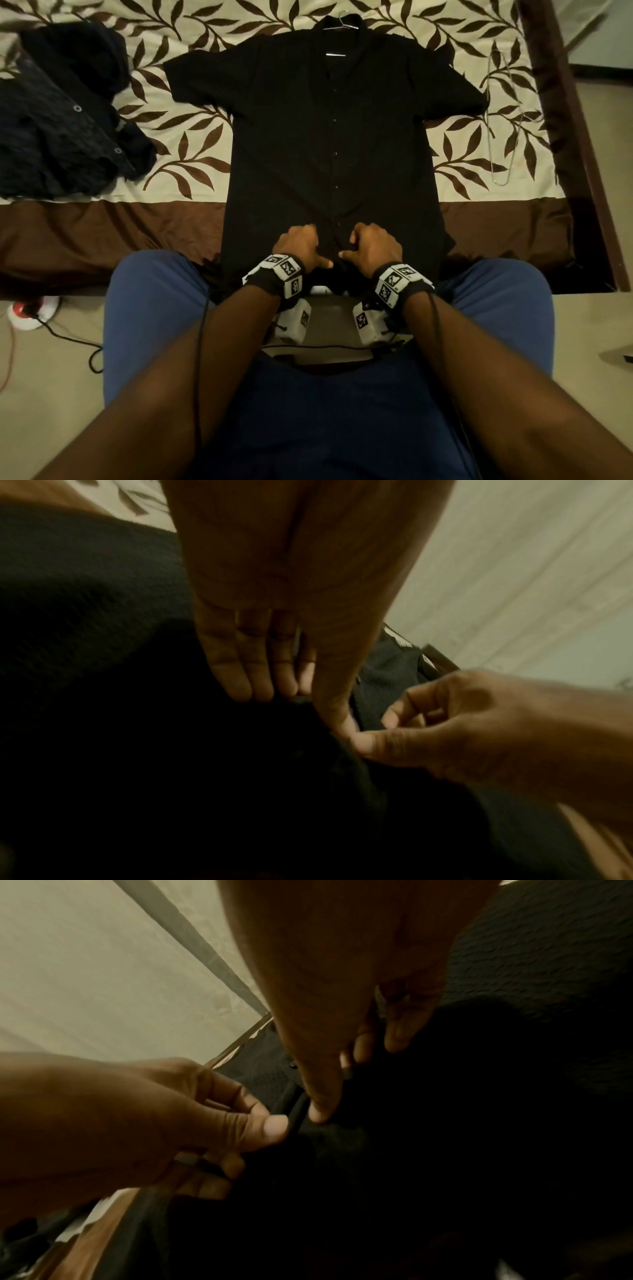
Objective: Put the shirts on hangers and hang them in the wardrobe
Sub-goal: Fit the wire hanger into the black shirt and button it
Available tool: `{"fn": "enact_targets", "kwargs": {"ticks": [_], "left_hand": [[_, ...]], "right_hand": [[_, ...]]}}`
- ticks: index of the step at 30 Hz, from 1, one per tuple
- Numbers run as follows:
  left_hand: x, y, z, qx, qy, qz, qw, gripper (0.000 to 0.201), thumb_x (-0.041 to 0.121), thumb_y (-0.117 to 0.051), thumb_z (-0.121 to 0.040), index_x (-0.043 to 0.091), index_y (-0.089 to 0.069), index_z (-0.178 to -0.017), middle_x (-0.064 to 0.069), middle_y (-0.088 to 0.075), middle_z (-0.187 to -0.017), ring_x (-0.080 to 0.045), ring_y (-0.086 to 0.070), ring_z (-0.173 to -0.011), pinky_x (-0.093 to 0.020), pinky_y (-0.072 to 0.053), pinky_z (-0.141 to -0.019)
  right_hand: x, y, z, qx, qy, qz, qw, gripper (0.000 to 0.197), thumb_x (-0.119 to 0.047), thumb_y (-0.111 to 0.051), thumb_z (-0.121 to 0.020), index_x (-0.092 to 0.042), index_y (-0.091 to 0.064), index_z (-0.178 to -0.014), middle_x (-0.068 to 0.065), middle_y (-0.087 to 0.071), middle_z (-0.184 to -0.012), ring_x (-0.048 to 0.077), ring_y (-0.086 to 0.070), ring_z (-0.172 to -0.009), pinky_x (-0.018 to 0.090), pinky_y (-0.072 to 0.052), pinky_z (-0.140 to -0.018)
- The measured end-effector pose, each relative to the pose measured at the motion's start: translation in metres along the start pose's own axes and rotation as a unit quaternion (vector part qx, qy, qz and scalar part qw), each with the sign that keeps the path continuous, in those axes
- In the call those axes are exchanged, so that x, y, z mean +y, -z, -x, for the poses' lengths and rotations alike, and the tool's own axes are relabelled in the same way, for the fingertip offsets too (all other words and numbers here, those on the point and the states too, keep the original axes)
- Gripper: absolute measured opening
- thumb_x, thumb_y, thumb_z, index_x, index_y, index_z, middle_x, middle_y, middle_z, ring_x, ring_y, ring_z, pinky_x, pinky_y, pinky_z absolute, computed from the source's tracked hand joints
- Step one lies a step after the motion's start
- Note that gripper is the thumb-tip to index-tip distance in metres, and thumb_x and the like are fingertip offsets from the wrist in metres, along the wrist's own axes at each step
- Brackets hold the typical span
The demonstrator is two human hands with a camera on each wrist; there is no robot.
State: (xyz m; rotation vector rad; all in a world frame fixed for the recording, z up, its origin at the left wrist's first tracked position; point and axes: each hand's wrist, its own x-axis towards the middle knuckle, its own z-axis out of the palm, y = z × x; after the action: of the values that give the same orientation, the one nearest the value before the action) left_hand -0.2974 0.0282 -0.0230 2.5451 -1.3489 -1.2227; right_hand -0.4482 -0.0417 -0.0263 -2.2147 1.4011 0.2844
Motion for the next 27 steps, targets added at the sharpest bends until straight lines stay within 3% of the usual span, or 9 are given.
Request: {"fn": "enact_targets", "kwargs": {"ticks": [2, 6, 9, 12, 14, 16, 19, 22, 27], "left_hand": [[0.003, -0.003, 0.01, 0.003, -0.014, -0.08, 0.997, 0.064, 0.035, -0.084, -0.074, 0.015, -0.051, -0.125, -0.012, -0.054, -0.127, -0.037, -0.057, -0.117, -0.046, -0.052, -0.092], [-0.001, 0.001, 0.021, 0.042, -0.035, -0.091, 0.994, 0.03, 0.017, -0.062, -0.091, 0.013, -0.055, -0.119, -0.017, -0.056, -0.124, -0.038, -0.058, -0.112, -0.045, -0.051, -0.09], [-0.013, 0.016, 0.025, 0.039, -0.027, 0.027, 0.998, 0.02, 0.008, -0.063, -0.087, 0.019, -0.062, -0.103, -0.01, -0.063, -0.109, -0.032, -0.062, -0.103, -0.039, -0.052, -0.089], [-0.025, 0.025, 0.03, 0.02, -0.084, 0.173, 0.981, 0.033, -0.003, -0.06, -0.085, 0.023, -0.052, -0.104, -0.005, -0.058, -0.091, -0.02, -0.057, -0.083, -0.037, -0.049, -0.081], [-0.028, 0.029, 0.035, 0.009, -0.117, 0.234, 0.965, 0.035, -0.01, -0.051, -0.087, 0.02, -0.053, -0.104, -0.009, -0.055, -0.09, -0.021, -0.053, -0.081, -0.036, -0.048, -0.078], [-0.028, 0.031, 0.035, 0.018, -0.082, 0.252, 0.964, 0.025, -0.005, -0.05, -0.092, 0.015, -0.064, -0.1, -0.007, -0.062, -0.095, -0.021, -0.058, -0.087, -0.037, -0.05, -0.086], [-0.025, 0.03, 0.027, 0.06, -0.024, 0.186, 0.98, 0.008, 0.02, -0.068, -0.087, 0.014, -0.068, -0.093, 0.0, -0.069, -0.092, -0.018, -0.064, -0.087, -0.037, -0.054, -0.089], [-0.014, 0.025, 0.025, 0.02, -0.015, 0.02, 0.999, 0.038, 0.049, -0.078, -0.076, 0.021, -0.058, -0.093, -0.002, -0.065, -0.095, -0.024, -0.063, -0.087, -0.038, -0.054, -0.082], [-0.01, 0.021, 0.026, 0.082, -0.069, -0.166, 0.98, 0.035, 0.029, -0.059, -0.092, 0.015, -0.049, -0.122, -0.016, -0.061, -0.115, -0.039, -0.062, -0.102, -0.046, -0.053, -0.084]], "right_hand": [[-0.004, 0.003, 0.002, 0.002, 0.003, -0.015, 1.0, 0.019, -0.032, -0.068, -0.085, -0.019, -0.061, -0.097, 0.007, -0.064, -0.105, 0.031, -0.063, -0.098, 0.033, -0.045, -0.075], [0.002, 0.016, 0.007, 0.004, -0.025, -0.112, 0.993, 0.008, -0.026, -0.063, -0.089, -0.021, -0.066, -0.093, 0.008, -0.069, -0.101, 0.032, -0.064, -0.098, 0.035, -0.049, -0.082], [0.012, 0.024, 0.011, 0.006, -0.019, -0.182, 0.983, 0.011, -0.017, -0.063, -0.09, -0.022, -0.067, -0.099, 0.005, -0.069, -0.097, 0.026, -0.064, -0.094, 0.035, -0.051, -0.087], [0.02, 0.032, 0.018, 0.025, 0.014, -0.24, 0.97, 0.022, -0.005, -0.06, -0.088, -0.024, -0.057, -0.099, 0.003, -0.063, -0.09, 0.021, -0.062, -0.085, 0.032, -0.049, -0.079], [0.023, 0.037, 0.02, 0.032, 0.041, -0.238, 0.97, 0.025, 0.001, -0.056, -0.087, -0.023, -0.058, -0.094, 0.004, -0.065, -0.09, 0.021, -0.062, -0.083, 0.031, -0.048, -0.078], [0.024, 0.04, 0.021, 0.017, 0.054, -0.231, 0.971, 0.028, 0.003, -0.053, -0.089, -0.022, -0.066, -0.089, 0.004, -0.069, -0.097, 0.02, -0.064, -0.088, 0.027, -0.049, -0.078], [0.022, 0.04, 0.02, -0.006, 0.049, -0.237, 0.97, 0.032, 0.001, -0.051, -0.092, -0.023, -0.072, -0.095, 0.001, -0.069, -0.106, 0.018, -0.064, -0.093, 0.012, -0.042, -0.068], [0.019, 0.038, 0.018, -0.005, 0.043, -0.233, 0.972, 0.028, -0.002, -0.055, -0.093, -0.022, -0.073, -0.101, 0.001, -0.069, -0.112, 0.015, -0.062, -0.098, 0.017, -0.042, -0.076], [0.022, 0.043, 0.019, -0.005, 0.037, -0.206, 0.978, 0.024, -0.005, -0.06, -0.092, -0.023, -0.073, -0.103, 0.002, -0.068, -0.119, 0.018, -0.061, -0.11, 0.025, -0.043, -0.091]]}}
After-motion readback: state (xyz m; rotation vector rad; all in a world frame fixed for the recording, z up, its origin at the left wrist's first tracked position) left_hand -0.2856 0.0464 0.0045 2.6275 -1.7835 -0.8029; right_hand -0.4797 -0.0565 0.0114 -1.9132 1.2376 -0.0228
